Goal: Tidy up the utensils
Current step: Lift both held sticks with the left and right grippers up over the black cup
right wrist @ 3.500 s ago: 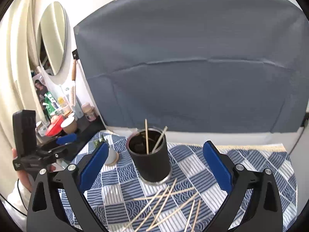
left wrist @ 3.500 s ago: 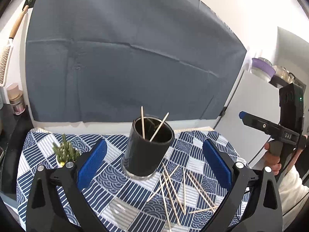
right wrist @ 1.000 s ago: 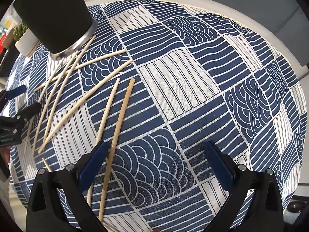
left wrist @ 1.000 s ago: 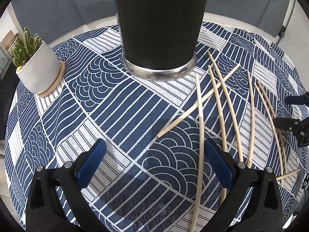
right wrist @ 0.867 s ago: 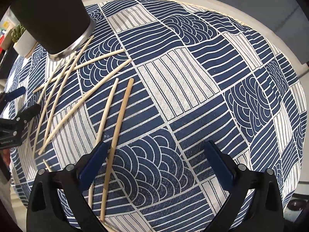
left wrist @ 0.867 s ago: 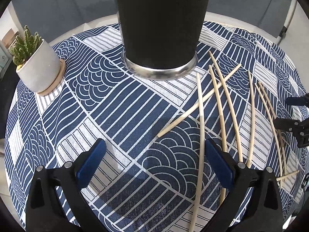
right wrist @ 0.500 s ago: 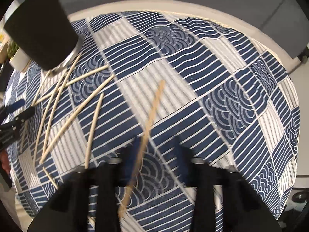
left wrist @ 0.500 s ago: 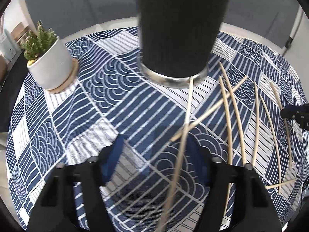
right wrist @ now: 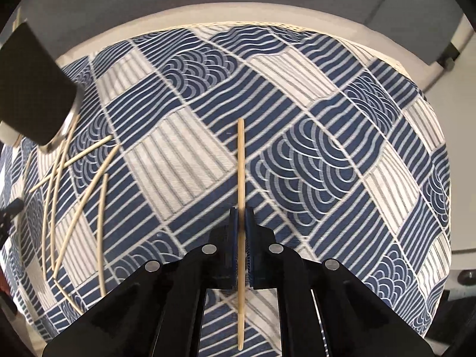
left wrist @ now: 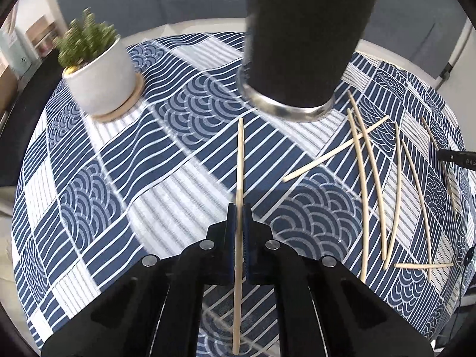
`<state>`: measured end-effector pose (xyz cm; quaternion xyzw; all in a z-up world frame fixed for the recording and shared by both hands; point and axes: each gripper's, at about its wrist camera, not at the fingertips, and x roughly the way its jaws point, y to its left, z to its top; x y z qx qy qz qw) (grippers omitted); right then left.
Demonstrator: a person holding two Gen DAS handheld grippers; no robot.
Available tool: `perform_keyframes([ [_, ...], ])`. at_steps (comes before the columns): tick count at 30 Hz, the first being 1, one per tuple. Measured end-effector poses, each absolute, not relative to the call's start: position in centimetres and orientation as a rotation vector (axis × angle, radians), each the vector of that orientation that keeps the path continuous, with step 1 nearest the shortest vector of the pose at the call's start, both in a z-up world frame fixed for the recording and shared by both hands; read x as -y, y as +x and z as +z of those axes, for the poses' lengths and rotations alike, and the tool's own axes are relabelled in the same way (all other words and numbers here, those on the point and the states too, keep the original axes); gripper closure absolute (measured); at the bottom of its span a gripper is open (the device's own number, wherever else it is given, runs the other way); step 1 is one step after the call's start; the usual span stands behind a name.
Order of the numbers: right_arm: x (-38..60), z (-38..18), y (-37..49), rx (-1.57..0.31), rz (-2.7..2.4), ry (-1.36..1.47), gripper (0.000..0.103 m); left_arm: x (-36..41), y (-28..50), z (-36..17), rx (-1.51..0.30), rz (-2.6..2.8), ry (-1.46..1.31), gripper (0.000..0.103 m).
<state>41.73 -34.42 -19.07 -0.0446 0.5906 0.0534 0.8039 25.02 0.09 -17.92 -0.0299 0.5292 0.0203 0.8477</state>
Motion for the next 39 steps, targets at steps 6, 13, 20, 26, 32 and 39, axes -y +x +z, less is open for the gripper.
perform_keyframes([
  [6, 37.2, -18.3, 41.8, -1.256, 0.059, -0.076, 0.098, -2.2, 23.6, -17.9, -1.127, 0.066, -0.038, 0.098],
  [13, 39.4, -15.8, 40.8, -1.21, -0.009, -0.035, 0.098, -5.3, 22.2, -17.0, -1.12, 0.09, -0.025, 0.098],
  [20, 38.8, -12.9, 38.0, -1.146, -0.069, -0.066, 0.098, -8.2, 21.6, -15.3, -1.098, 0.07, -0.007, 0.098],
  [26, 37.6, -9.7, 35.2, -1.072, -0.079, -0.023, 0.098, -9.4, 21.5, -12.6, -1.047, 0.055, 0.007, 0.098],
  [32, 35.7, -7.4, 32.7, -0.99, -0.069, 0.037, 0.098, -9.9, 21.3, -9.4, -0.991, 0.023, 0.029, 0.098],
  [39, 32.7, -4.3, 30.9, -0.913, 0.015, 0.047, 0.098, -10.0, 20.8, -5.3, -0.93, 0.02, 0.02, 0.098],
])
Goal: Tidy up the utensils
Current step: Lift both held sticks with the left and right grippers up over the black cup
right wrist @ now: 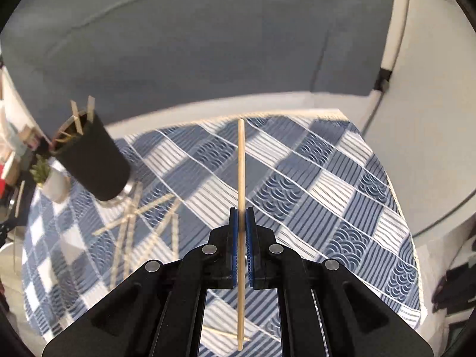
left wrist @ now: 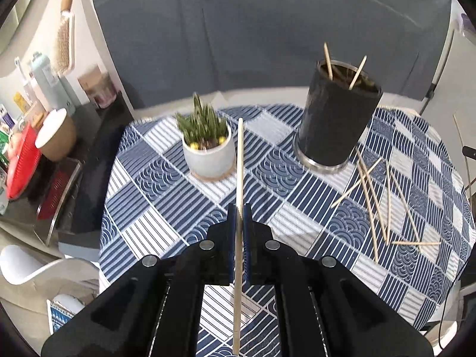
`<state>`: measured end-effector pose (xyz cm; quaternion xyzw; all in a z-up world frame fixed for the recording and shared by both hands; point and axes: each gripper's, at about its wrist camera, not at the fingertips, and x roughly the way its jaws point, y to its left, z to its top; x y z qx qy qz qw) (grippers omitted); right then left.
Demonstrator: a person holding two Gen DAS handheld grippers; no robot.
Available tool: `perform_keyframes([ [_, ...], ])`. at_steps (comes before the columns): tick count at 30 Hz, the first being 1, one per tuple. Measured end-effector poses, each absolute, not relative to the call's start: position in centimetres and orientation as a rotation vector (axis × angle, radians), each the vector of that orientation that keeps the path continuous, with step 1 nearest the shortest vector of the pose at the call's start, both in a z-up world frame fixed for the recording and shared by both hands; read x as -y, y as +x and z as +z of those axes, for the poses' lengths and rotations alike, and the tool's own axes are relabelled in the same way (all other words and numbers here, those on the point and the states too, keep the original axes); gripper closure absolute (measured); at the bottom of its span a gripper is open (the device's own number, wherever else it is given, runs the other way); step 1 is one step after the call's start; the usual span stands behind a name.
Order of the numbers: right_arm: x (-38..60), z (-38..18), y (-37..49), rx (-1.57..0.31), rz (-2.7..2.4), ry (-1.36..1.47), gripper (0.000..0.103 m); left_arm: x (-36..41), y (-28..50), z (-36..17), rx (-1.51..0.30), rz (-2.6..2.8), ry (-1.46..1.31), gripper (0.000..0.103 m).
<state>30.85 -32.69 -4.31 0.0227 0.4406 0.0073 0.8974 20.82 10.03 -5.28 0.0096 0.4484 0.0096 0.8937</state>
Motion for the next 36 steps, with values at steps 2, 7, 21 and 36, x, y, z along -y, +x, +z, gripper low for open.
perform_keyframes([
  [2, 31.8, -3.1, 30.8, -0.886, 0.041, 0.041, 0.098, -9.9, 21.0, -4.1, -0.909, 0.014, 0.012, 0.098],
  [7, 29.6, -0.2, 31.3, -0.819, 0.112, 0.029, 0.098, -9.3, 21.7, -1.0, -0.854, -0.001, 0.001, 0.098],
  [21, 22.6, 6.0, 33.7, -0.614, 0.352, 0.099, 0.098, -7.4, 27.5, 5.9, -0.711, -0.186, -0.107, 0.098],
  [36, 16.2, 5.4, 39.8, -0.498, 0.513, 0.192, 0.098, -6.1, 37.6, 5.1, -0.577, -0.577, -0.276, 0.098],
])
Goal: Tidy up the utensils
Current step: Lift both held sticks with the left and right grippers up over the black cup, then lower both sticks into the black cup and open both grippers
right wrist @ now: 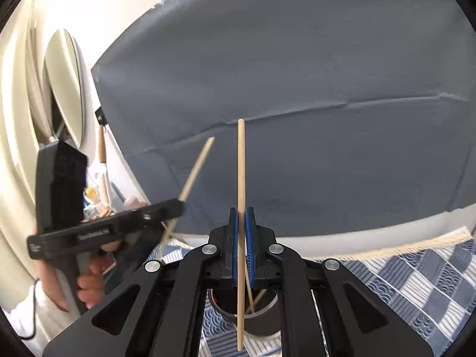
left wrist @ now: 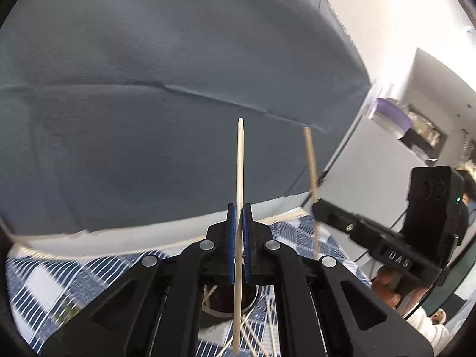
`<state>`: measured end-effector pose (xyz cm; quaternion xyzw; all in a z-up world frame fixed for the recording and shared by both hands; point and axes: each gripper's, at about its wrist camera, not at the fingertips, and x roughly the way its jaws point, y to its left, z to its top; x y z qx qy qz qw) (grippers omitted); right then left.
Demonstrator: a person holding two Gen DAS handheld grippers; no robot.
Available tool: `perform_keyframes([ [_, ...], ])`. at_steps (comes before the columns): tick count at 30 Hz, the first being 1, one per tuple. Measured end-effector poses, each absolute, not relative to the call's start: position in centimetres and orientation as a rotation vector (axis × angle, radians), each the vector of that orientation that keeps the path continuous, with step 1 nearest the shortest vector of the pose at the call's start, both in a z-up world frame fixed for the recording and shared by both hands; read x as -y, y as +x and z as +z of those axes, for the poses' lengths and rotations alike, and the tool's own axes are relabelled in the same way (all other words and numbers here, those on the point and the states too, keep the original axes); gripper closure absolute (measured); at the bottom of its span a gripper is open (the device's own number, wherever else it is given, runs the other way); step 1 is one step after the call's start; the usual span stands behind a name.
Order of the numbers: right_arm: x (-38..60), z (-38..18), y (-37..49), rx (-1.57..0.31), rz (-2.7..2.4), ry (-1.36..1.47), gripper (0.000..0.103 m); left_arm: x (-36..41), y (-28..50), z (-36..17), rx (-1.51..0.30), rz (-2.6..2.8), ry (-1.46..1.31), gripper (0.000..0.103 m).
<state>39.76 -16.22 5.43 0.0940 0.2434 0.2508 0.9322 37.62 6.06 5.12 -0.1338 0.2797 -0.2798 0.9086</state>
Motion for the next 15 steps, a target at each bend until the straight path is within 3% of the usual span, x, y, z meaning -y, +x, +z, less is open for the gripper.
perform_keyframes([
  [15, 15.5, 0.8, 44.6, -0.473, 0.543, 0.309, 0.098, -6.0, 42.9, -1.8, -0.445, -0.789, -0.427, 0.098],
])
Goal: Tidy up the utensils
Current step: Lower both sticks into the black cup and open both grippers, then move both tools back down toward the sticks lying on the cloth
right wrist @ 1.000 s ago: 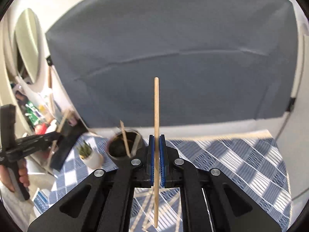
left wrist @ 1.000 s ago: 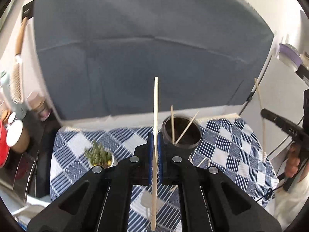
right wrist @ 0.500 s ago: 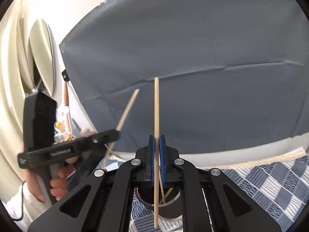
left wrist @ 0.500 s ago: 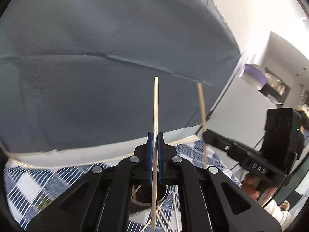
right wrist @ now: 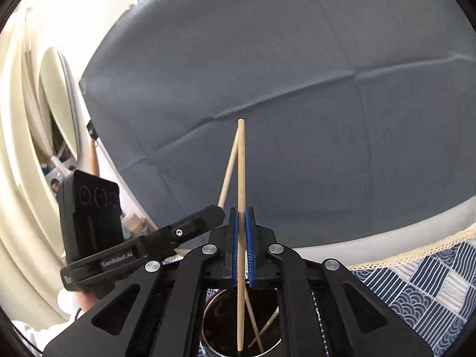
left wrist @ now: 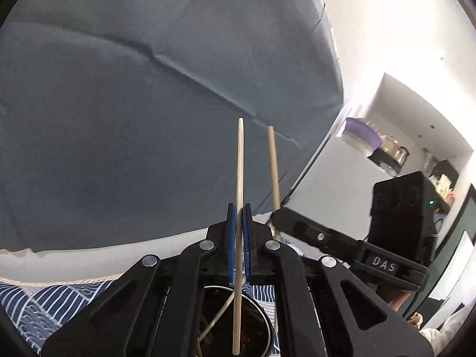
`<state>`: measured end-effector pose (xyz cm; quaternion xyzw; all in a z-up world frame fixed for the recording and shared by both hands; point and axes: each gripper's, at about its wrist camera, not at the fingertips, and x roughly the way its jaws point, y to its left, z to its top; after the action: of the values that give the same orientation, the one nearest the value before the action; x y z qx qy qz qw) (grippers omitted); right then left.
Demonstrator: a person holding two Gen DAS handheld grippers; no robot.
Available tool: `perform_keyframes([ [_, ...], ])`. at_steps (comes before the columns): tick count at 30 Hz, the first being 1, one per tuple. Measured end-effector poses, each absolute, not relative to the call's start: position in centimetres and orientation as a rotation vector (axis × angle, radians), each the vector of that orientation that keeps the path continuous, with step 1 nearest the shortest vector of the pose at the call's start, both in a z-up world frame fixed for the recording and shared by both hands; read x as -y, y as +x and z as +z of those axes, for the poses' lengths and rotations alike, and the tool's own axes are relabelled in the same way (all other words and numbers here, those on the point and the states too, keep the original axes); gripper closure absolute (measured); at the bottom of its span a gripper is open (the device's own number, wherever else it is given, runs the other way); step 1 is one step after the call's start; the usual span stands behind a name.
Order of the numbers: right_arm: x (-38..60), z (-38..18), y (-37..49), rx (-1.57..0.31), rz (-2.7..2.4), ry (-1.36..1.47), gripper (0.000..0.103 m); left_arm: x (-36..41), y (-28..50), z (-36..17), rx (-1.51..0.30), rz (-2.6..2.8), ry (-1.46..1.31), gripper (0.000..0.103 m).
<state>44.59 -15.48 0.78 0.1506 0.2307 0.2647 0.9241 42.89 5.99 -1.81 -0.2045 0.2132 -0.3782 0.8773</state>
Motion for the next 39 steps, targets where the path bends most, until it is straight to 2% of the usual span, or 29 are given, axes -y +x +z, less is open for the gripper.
perform_keyframes([
  [16, 14.9, -3.7, 43.7, -0.564, 0.526, 0.287, 0.098, -4.7, 42.1, -5.7, -0.472, -0.808, -0.36, 0.098],
  [22, 14.9, -3.1, 42.7, -0.565, 0.517, 0.279, 0.094, -5.5, 40.7, -5.3, -0.487, -0.784, -0.351, 0.097],
  [23, 15.0, -2.7, 42.4, -0.558, 0.505, 0.27, 0.094, -5.7, 40.4, -5.0, -0.484, -0.775, -0.347, 0.097],
  [24, 15.1, -2.3, 42.2, -0.553, 0.5, 0.262, 0.093, -5.9, 40.1, -4.6, -0.485, -0.766, -0.345, 0.091],
  [25, 15.2, -1.9, 42.0, -0.55, 0.498, 0.254, 0.092, -6.0, 39.8, -4.4, -0.484, -0.759, -0.344, 0.086],
  [27, 15.6, -1.1, 41.5, -0.541, 0.487, 0.246, 0.074, -6.3, 39.2, -3.9, -0.481, -0.743, -0.335, 0.083],
  [28, 16.0, -0.7, 41.2, -0.535, 0.486, 0.244, 0.065, -6.3, 38.9, -3.5, -0.482, -0.727, -0.329, 0.079],
  [30, 16.5, 0.2, 40.6, -0.522, 0.481, 0.238, 0.062, -6.4, 38.2, -2.8, -0.479, -0.709, -0.318, 0.075],
  [32, 16.9, 0.9, 40.0, -0.515, 0.482, 0.237, 0.049, -6.5, 37.6, -2.2, -0.488, -0.696, -0.311, 0.062],
  [33, 17.2, 1.3, 39.6, -0.511, 0.479, 0.235, 0.047, -6.5, 37.4, -2.0, -0.494, -0.696, -0.313, 0.055],
  [35, 17.6, 2.1, 38.9, -0.507, 0.481, 0.231, 0.038, -6.5, 36.5, -1.2, -0.485, -0.7, -0.316, 0.051],
  [37, 18.0, 2.7, 38.3, -0.499, 0.469, 0.23, 0.032, -6.6, 35.8, -0.6, -0.479, -0.691, -0.319, 0.038],
  [39, 18.3, 3.4, 37.6, -0.493, 0.469, 0.23, 0.029, -6.7, 35.1, 0.0, -0.474, -0.678, -0.314, 0.035],
])
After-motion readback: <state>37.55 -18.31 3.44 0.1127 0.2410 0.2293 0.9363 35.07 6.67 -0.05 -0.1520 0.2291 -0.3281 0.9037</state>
